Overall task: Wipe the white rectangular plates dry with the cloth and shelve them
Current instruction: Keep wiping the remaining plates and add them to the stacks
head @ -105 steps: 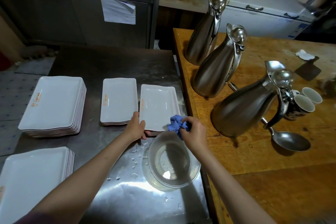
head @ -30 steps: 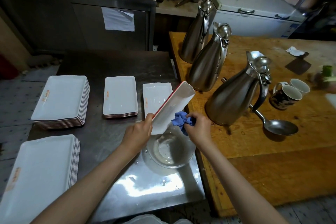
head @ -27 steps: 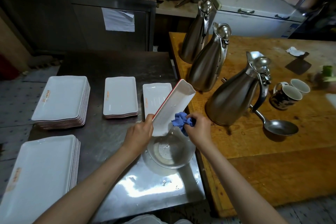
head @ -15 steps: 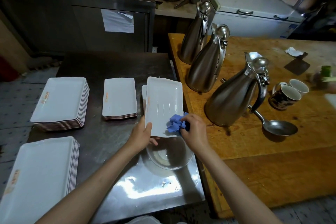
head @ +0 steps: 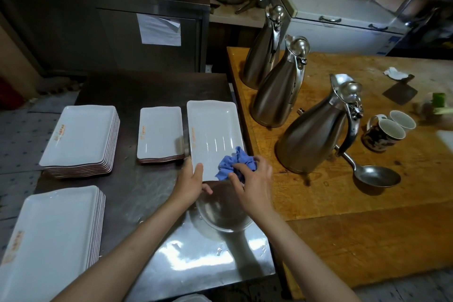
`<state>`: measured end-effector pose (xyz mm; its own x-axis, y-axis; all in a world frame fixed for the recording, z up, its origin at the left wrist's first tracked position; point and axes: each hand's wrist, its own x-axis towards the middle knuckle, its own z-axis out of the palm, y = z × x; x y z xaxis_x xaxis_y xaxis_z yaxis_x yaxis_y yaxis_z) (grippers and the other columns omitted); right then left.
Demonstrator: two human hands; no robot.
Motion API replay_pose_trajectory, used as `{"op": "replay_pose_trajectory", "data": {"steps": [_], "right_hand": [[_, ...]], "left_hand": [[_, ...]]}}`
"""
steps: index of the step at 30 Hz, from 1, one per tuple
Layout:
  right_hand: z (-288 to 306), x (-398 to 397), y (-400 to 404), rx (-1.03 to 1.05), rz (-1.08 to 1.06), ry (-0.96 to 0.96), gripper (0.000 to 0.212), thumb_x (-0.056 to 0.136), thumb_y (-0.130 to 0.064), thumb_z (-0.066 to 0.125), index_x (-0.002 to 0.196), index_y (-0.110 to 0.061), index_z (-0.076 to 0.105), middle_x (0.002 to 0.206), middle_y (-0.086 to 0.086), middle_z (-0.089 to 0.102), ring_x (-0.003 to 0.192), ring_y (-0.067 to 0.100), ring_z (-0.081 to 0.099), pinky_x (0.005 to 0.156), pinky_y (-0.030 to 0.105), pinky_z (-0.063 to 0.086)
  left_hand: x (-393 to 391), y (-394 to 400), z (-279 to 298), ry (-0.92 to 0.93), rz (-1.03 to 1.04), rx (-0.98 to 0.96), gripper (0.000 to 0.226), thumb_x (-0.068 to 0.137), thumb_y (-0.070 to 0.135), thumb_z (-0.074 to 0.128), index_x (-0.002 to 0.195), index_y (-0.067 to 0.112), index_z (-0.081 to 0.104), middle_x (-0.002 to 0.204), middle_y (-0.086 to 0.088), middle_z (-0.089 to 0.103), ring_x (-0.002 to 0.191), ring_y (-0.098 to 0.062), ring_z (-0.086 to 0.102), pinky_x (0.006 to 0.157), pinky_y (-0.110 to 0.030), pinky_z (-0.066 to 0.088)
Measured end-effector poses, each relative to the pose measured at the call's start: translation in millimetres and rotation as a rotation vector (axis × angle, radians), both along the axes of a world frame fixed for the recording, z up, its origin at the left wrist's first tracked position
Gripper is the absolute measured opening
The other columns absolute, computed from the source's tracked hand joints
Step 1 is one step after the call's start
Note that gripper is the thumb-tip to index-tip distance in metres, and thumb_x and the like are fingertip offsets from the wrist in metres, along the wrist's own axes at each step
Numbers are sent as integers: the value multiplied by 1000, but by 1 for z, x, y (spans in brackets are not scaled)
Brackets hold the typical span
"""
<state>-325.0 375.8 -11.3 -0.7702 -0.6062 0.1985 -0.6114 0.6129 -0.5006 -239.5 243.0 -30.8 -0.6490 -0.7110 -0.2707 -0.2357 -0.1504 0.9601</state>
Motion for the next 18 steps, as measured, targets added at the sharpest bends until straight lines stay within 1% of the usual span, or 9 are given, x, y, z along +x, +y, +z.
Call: {"op": "replay_pose_trajectory", "data": {"steps": [2, 4, 6, 7, 9, 11, 13, 15, 18], "right_hand": [[1, 4, -3, -57, -44, -74, 36, 85, -45, 62, 110, -19, 68, 129, 12, 39, 121, 26, 33, 95, 30, 38], [0, 6, -5, -95, -90, -105, 30, 83, -33, 69, 108, -16, 69, 125, 10, 39, 120, 23, 34, 89, 21, 34], [-1, 6, -7, -131, -109, -90, 22, 83, -20, 69, 104, -13, 69, 121, 11, 45, 118, 25, 39, 87, 22, 38], [-2, 5, -7, -158, -102, -79, 20, 83, -14, 69, 103, -12, 69, 119, 12, 48, 115, 27, 42, 87, 27, 43], [-4, 2, -8, -211, -72, -40, 26, 79, -4, 69, 104, -12, 67, 110, 12, 55, 106, 29, 48, 82, 37, 50], [-4, -3, -9, -211, -58, -44, 39, 76, 1, 68, 112, -12, 59, 105, 10, 57, 98, 23, 49, 76, 31, 47], [-3, -8, -10, -189, -96, -108, 48, 76, -2, 68, 118, -15, 51, 106, 7, 53, 95, 17, 50, 75, 26, 45], [-3, -15, -11, -161, -77, -100, 47, 74, -1, 69, 116, -13, 54, 106, 8, 54, 95, 18, 52, 74, 26, 46], [-5, -22, -12, -166, 64, 33, 37, 65, 6, 74, 100, -4, 66, 96, 13, 63, 89, 27, 58, 70, 29, 48]], "left_hand": [[0, 2, 3, 8, -19, -22, 26, 101, 12, 33, 122, 27, 39, 126, -10, 52, 68, -26, 63, 45, -29, 52], [0, 4, 4, -11, -45, -49, 27, 102, 15, 33, 122, 32, 36, 126, -6, 51, 63, -23, 64, 51, -34, 55], [0, 5, 5, -30, -61, -68, 25, 102, 18, 32, 122, 33, 35, 126, -4, 51, 53, -18, 63, 54, -36, 56], [0, 5, 5, -34, -67, -72, 25, 102, 18, 32, 121, 33, 34, 125, -4, 51, 49, -17, 62, 53, -34, 55], [1, 5, 7, -26, -72, -63, 24, 102, 16, 31, 121, 32, 34, 124, -4, 52, 46, -18, 60, 50, -28, 51], [1, 6, 9, -8, -66, -44, 24, 103, 15, 31, 121, 30, 35, 122, -6, 53, 48, -18, 58, 46, -25, 49], [2, 6, 10, 2, -66, -27, 23, 103, 15, 31, 121, 28, 36, 121, -9, 55, 48, -17, 57, 44, -23, 48], [3, 5, 13, 2, -74, -18, 22, 103, 16, 31, 122, 27, 36, 121, -10, 55, 43, -15, 57, 43, -20, 45], [4, 2, 14, 7, -80, -20, 24, 103, 15, 31, 122, 27, 37, 122, -9, 55, 44, -16, 56, 42, -17, 43]]}}
